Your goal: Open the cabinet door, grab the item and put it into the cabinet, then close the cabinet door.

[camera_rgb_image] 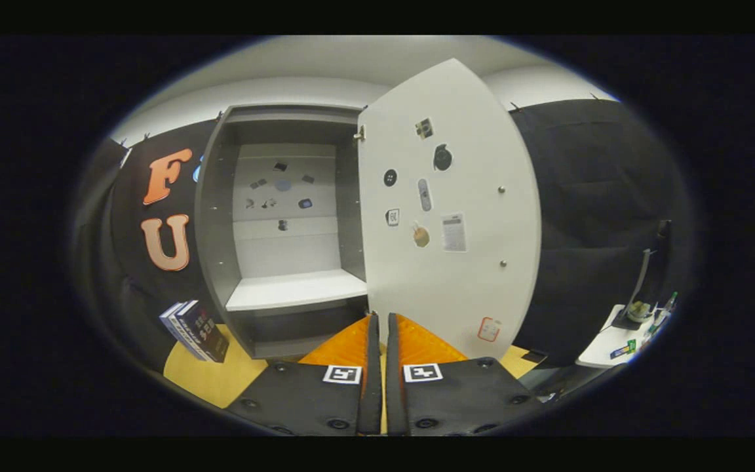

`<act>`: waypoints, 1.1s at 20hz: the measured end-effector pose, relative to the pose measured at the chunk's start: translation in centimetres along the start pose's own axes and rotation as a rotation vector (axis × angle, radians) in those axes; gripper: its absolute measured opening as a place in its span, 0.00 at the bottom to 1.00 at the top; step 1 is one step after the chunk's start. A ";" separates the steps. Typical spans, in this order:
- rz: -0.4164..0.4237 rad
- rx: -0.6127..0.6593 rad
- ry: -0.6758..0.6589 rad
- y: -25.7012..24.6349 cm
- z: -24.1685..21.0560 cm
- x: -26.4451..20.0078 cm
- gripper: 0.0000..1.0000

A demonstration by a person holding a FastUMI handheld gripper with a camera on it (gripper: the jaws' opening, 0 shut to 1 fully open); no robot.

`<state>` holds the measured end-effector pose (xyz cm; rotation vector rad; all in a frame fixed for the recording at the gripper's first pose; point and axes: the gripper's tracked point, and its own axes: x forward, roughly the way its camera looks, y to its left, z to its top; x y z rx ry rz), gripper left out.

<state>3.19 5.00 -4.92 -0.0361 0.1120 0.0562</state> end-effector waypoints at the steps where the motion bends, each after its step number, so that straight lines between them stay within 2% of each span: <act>1: 0.020 0.001 0.010 0.8 -1.1 0.5 0.27; 9: 0.103 0.008 0.112 5.2 -9.2 5.8 0.55; 11: 0.108 -0.001 0.134 5.6 -11.3 6.7 0.67; 12: 0.116 -0.008 0.146 6.0 -12.5 7.2 0.68; 13: 0.119 -0.022 0.159 6.3 -13.7 7.6 0.73; 16: 0.142 -0.070 0.229 7.1 -17.8 8.8 0.75; 17: 0.152 -0.082 0.250 7.4 -19.2 9.1 0.88; 19: 0.164 -0.107 0.289 7.7 -21.8 9.7 1.00; 22: 0.161 -0.143 0.347 7.3 -25.4 10.6 0.99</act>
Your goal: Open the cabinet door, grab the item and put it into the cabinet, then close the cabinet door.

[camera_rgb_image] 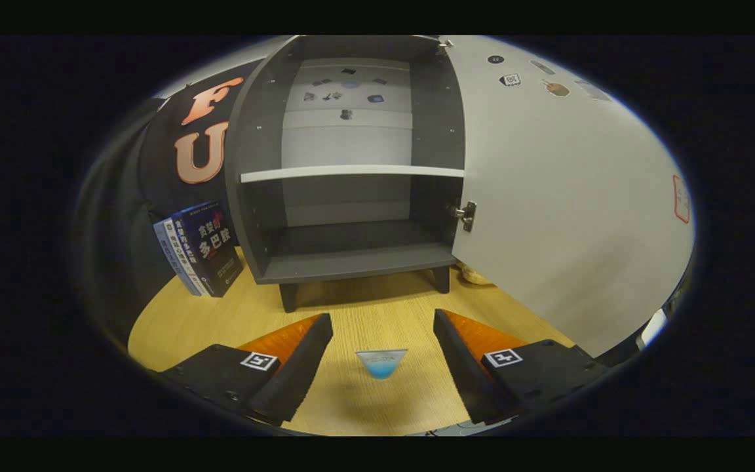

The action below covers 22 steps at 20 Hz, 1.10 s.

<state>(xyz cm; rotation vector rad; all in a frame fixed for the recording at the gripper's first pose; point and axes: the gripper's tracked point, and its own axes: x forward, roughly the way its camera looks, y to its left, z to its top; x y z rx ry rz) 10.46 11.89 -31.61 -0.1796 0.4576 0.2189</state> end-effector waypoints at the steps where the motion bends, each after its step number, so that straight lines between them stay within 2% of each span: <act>1: -0.001 -0.007 0.017 -0.1 -0.9 0.6 0.99; 9: 0.021 -0.015 0.132 0.0 -6.5 3.6 0.99; 12: 0.027 0.014 0.182 -0.2 -8.1 4.0 0.76; 16: 0.014 0.043 0.210 -0.5 -7.9 3.7 0.63; 22: 0.029 0.066 0.192 -0.4 -2.9 1.4 0.62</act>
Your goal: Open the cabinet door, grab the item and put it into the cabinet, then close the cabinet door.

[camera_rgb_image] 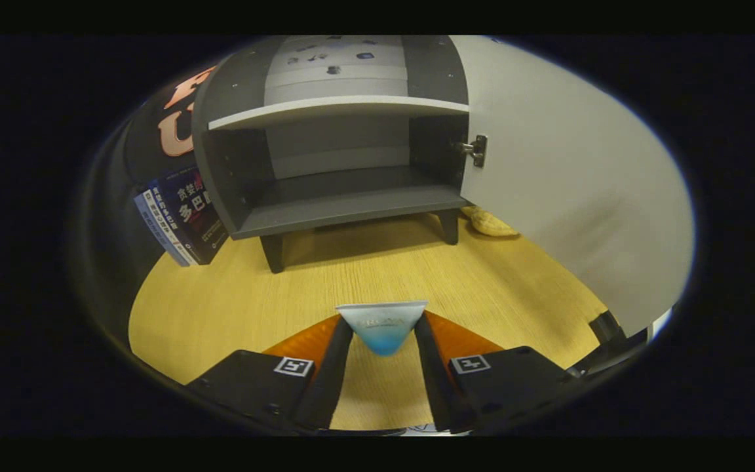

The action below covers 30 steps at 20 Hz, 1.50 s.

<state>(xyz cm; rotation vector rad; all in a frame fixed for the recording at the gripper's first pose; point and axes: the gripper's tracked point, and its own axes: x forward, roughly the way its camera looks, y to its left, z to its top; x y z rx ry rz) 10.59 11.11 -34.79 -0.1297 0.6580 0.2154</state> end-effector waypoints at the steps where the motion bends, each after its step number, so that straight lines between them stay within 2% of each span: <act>1: 0.003 0.000 -0.004 0.1 1.0 -0.7 0.62; 6: 0.040 -0.021 -0.040 1.8 7.2 -4.8 0.62; 11: 0.108 -0.036 -0.142 4.6 14.9 -8.6 0.62; 16: 0.115 -0.078 -0.219 6.0 20.9 -10.5 0.62; 24: 0.134 -0.113 -0.336 8.2 30.5 -11.2 0.62; 30: 0.130 -0.126 -0.362 9.6 34.9 -7.4 0.62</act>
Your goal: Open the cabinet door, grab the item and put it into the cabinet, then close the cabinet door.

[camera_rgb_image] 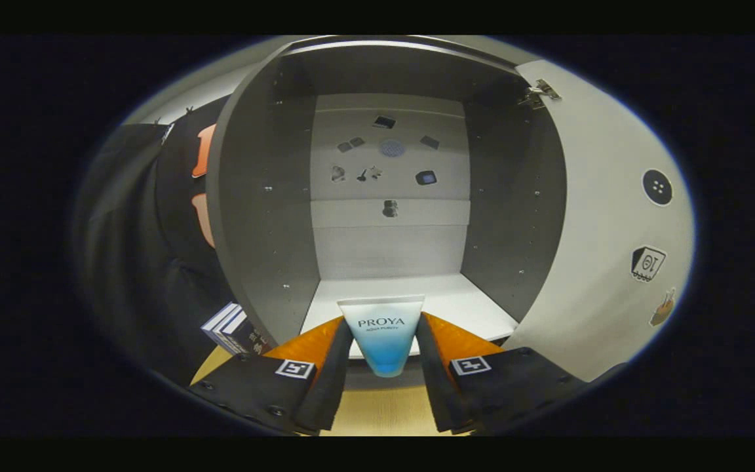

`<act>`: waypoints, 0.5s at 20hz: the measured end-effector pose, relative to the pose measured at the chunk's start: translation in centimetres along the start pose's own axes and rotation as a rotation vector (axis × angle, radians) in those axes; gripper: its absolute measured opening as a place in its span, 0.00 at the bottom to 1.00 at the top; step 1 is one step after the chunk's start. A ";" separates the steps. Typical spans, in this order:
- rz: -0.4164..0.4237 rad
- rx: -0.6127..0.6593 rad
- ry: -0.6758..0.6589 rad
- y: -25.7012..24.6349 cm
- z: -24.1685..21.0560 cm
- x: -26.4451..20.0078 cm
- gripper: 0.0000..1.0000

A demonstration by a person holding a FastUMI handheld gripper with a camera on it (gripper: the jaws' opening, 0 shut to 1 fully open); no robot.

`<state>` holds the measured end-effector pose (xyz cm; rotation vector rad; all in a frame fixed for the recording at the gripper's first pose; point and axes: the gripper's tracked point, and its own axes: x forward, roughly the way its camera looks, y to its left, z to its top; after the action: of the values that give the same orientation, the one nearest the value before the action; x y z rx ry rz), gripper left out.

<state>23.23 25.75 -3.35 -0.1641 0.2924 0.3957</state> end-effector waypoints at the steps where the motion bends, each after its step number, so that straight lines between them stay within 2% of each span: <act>1: 0.002 -0.003 0.006 0.0 -0.1 0.9 0.62; 6: -0.002 0.014 0.043 -0.4 -1.3 5.1 0.62; 10: 0.006 0.005 0.069 -0.2 -2.2 6.8 0.62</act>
<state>28.71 27.52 -7.52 -0.1722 0.3616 0.3958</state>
